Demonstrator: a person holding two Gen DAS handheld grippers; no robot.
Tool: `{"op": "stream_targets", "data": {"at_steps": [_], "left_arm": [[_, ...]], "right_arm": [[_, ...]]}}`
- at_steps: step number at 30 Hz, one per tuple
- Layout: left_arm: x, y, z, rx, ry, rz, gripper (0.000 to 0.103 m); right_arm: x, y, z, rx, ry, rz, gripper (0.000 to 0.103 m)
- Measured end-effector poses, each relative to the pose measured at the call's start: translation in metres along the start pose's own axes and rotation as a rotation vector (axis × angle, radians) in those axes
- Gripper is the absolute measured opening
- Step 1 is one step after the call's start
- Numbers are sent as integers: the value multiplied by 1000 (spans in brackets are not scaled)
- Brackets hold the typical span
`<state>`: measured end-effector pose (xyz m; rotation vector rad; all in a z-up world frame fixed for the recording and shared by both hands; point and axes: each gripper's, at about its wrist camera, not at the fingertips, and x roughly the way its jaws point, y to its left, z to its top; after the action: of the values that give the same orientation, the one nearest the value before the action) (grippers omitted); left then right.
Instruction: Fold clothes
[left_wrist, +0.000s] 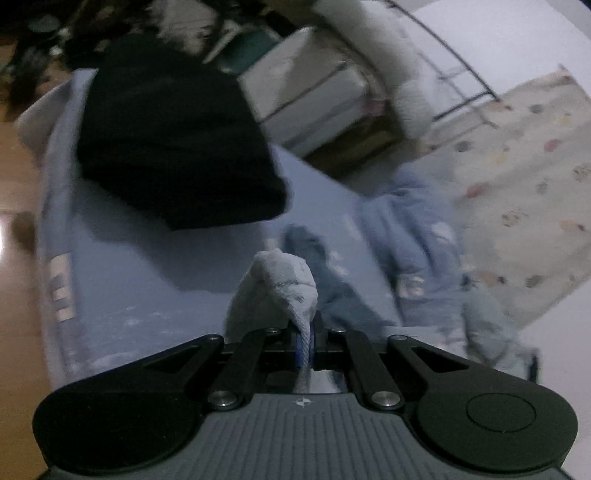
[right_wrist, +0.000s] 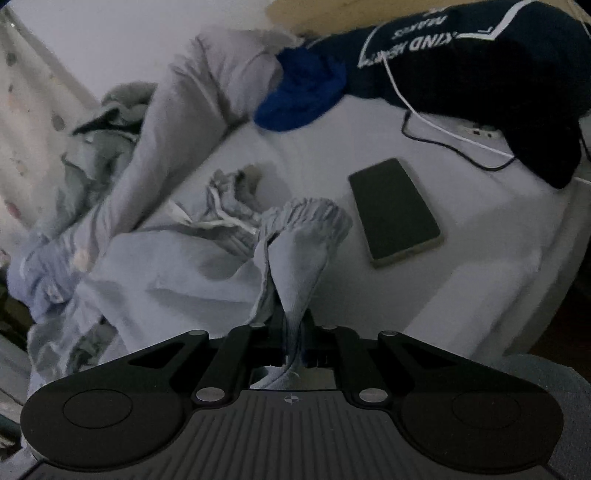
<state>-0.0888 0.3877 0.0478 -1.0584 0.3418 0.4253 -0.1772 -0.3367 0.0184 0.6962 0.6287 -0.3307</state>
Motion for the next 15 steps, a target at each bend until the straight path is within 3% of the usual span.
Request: {"op": "stream_targets", "data": {"at_steps": [5,10,13,14,15], "left_arm": [[10,14,-3,-8,4,75,6],[19,32,-2,-28,31,140,10],[28,44,0,-20,57,190,24],[26,48,1,-26,60,212,36],[25,56,2,-32,55,232,41]], "right_arm": [[-8,1,3,-39,3,-95,16],[-29,-1,12,-95,-40,-87,22],[-39,4,16,-133,-62,-73,30],[-43,6,17,-145,-70,-68,33],[-45,10,18,-162,-76,-66,35]]}}
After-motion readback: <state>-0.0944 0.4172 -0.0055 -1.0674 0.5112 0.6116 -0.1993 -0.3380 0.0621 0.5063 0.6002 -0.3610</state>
